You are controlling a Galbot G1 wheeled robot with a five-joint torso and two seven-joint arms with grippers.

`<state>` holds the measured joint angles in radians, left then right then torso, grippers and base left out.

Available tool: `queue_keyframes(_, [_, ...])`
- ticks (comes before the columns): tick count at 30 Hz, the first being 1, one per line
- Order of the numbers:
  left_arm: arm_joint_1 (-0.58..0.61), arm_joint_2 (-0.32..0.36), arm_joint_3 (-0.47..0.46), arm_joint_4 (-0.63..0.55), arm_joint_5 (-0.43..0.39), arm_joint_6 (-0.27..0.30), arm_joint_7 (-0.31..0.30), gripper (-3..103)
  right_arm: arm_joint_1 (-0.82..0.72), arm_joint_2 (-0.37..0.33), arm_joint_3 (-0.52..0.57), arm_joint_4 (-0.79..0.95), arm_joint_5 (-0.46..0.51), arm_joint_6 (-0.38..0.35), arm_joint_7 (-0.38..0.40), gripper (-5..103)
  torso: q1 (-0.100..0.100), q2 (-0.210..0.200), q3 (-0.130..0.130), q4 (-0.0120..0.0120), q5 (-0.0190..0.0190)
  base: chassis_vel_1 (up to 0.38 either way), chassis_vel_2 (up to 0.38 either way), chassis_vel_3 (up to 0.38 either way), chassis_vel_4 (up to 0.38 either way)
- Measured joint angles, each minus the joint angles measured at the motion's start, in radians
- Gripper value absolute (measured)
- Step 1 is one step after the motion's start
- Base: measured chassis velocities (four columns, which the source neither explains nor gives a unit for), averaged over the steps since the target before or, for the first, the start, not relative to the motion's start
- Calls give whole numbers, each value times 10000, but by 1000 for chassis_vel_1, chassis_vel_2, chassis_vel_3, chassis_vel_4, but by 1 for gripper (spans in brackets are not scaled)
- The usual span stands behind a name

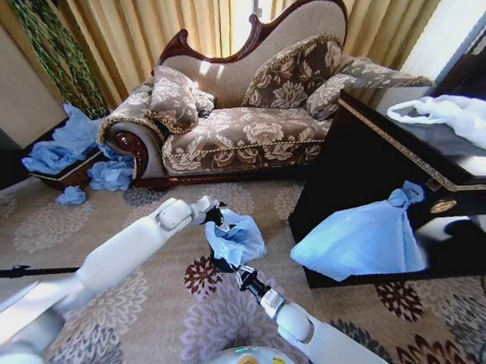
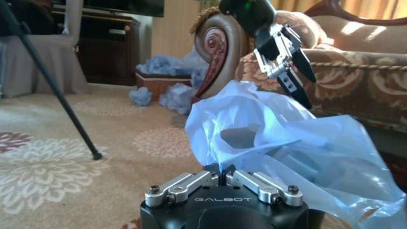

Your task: Place a garbage bag over the trash bin.

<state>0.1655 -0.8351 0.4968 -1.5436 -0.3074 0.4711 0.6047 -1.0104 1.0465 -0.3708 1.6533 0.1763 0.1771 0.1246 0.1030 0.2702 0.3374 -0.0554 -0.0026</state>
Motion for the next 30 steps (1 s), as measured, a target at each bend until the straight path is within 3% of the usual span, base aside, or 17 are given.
queue_keyframes(8, [-822, -660, 767, 1602, -73, -669, 890, 100, -246, -3, 398, -13, -89, 154, -76, 0, -1, 0, 0, 6, 1, 0, 0, 0, 0])
queue_keyframes(13, [-954, -1121, 920, 2324, -215, -1095, 1054, 102, -267, 2, 476, -26, -235, 209, -163, 0, -1, 0, 0, 6, 0, 0, 0, 0, 0])
queue_keyframes(18, [-992, -1514, 1027, 2679, -299, -1205, 1226, 97, -300, 6, 529, -46, -384, 222, -173, 0, -1, 0, -1, 2, 1, 0, 0, 0, 0])
queue_keyframes(19, [-992, -1571, 1068, 2746, -304, -1205, 1234, 91, -318, 4, 562, -46, -388, 223, -173, 0, -2, 0, -1, 3, 1, 0, 0, 0, 0])
queue_keyframes(22, [-992, -1592, 1156, 2832, -310, -1191, 1239, 87, -355, -7, 641, -40, -388, 223, -174, 0, -2, 0, -1, 5, 1, 0, 0, 0, 0])
queue_keyframes(25, [-979, -1482, 1209, 2834, -310, -1174, 1235, 72, -420, -20, 731, -50, -388, 236, -182, 0, -2, 0, -1, 5, 1, 0, 0, 0, 0])
queue_keyframes(26, [-979, -1482, 1209, 2834, -310, -1174, 1235, 72, -420, -20, 731, -50, -388, 236, -182, 0, -2, 0, -1, 5, 1, 0, 0, 0, 0])
queue_keyframes(30, [-940, -1355, 1234, 2859, -308, -1170, 1284, 88, -494, -21, 778, -70, -394, 257, -196, 0, -2, 0, -1, 7, 1, 0, 0, 0, 0])
